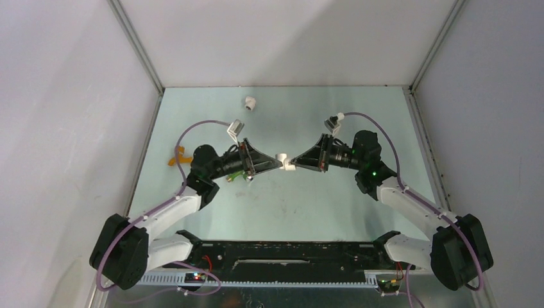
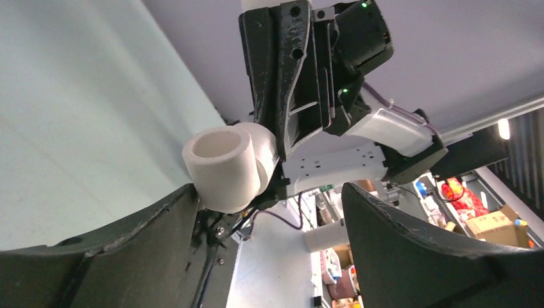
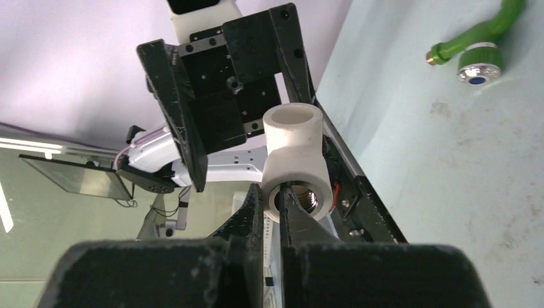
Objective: Install the water faucets
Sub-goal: Pick up the adaptor at the center of the board.
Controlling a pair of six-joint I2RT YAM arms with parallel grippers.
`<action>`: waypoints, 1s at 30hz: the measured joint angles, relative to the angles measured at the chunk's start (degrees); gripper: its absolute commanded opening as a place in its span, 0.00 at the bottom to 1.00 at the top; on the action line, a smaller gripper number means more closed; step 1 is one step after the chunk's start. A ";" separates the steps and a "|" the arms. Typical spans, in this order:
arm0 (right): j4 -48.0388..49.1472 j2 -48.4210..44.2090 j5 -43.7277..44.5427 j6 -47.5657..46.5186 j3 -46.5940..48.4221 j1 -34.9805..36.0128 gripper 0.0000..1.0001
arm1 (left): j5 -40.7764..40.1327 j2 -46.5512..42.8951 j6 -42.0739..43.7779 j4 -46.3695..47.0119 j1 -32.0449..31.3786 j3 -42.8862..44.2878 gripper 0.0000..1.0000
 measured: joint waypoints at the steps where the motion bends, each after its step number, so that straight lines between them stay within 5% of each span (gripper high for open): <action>1: 0.46 -0.02 0.00 0.33 0.37 0.17 0.00 | 0.72 0.22 -1.42 1.95 -0.04 -0.15 0.82; 8: 2.03 -0.50 -0.57 2.10 1.46 0.61 0.00 | 1.57 2.40 -5.25 7.32 -2.29 -0.24 0.66; 21: 1.03 -0.92 0.59 1.92 1.77 2.34 0.00 | 0.72 6.19 -7.98 12.17 -3.50 -0.24 0.55; 30: -0.46 -1.51 1.09 1.40 1.77 2.34 0.00 | -0.37 7.50 -9.84 16.31 -2.69 -0.87 0.65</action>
